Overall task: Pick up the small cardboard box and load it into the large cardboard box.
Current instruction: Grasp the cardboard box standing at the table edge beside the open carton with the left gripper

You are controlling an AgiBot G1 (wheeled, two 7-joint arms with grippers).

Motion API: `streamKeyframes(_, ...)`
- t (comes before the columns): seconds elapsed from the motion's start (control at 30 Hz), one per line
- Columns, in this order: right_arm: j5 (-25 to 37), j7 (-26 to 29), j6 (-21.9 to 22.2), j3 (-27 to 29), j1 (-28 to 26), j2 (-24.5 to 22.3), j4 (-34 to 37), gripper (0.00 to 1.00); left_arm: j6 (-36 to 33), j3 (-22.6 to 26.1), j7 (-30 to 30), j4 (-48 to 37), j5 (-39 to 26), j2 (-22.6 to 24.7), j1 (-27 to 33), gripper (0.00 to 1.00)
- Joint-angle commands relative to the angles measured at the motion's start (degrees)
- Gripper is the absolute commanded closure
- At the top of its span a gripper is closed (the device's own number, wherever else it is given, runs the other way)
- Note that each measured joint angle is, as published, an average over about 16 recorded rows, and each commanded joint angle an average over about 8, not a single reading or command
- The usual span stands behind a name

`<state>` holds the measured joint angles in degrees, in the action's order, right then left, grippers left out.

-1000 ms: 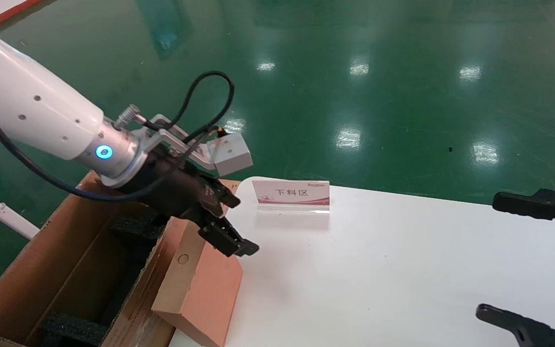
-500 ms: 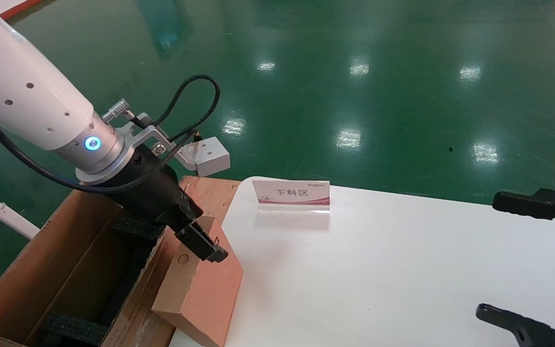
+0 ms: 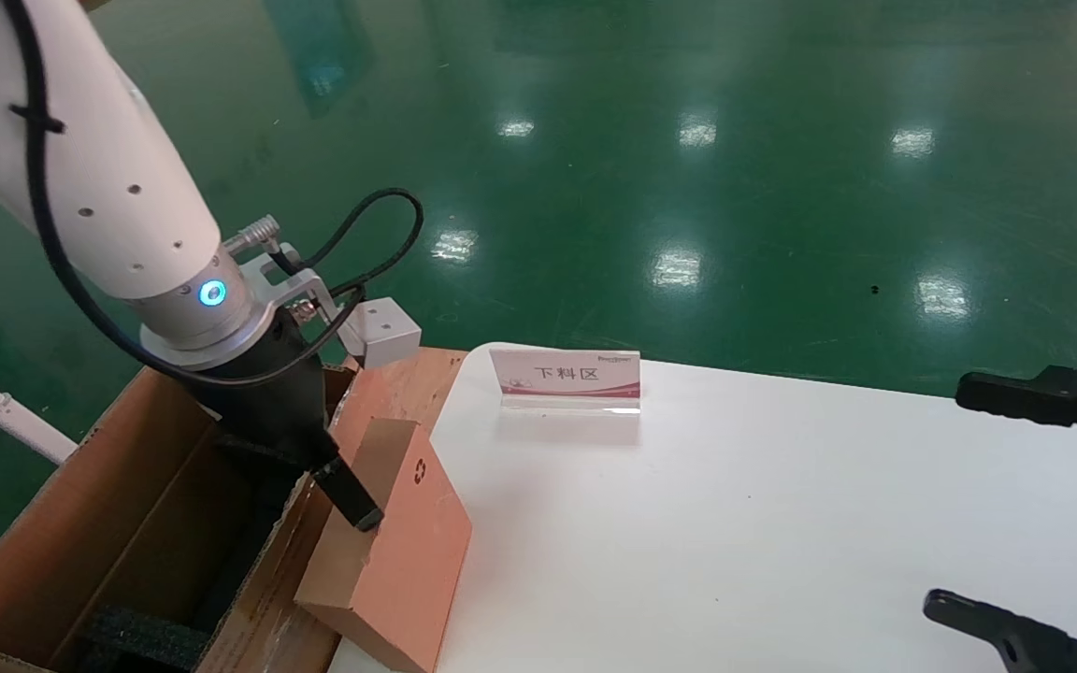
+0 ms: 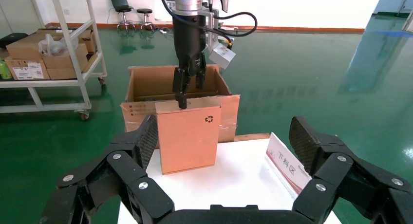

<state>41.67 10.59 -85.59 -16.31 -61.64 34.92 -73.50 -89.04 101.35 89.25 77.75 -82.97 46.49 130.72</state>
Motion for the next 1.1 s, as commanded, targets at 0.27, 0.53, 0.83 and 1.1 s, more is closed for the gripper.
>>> streamKeyframes(0.27, 0.0, 0.0, 0.0, 0.0, 0.0, 0.0, 0.0, 0.00, 2.5, 2.8, 1.5, 0.2, 1.0, -0.6, 1.9, 0.00)
streamKeyframes(0.53, 0.0, 0.0, 0.0, -0.1, 0.0, 0.0, 0.0, 0.00, 3.4, 2.8, -0.2, 0.2, 3.7, -2.1, 1.5, 0.00)
streamKeyframes(0.83, -0.1, -0.1, 0.0, -0.1, 0.0, 0.0, 0.0, 0.00, 3.7, 3.7, -0.7, 0.1, 4.3, -2.3, 0.5, 0.00)
streamKeyframes(1.1, -0.1, -0.1, 0.1, -0.1, 0.0, -0.1, 0.0, 0.00, 4.5, 4.7, -0.7, 0.1, 4.1, -2.4, -1.1, 0.00)
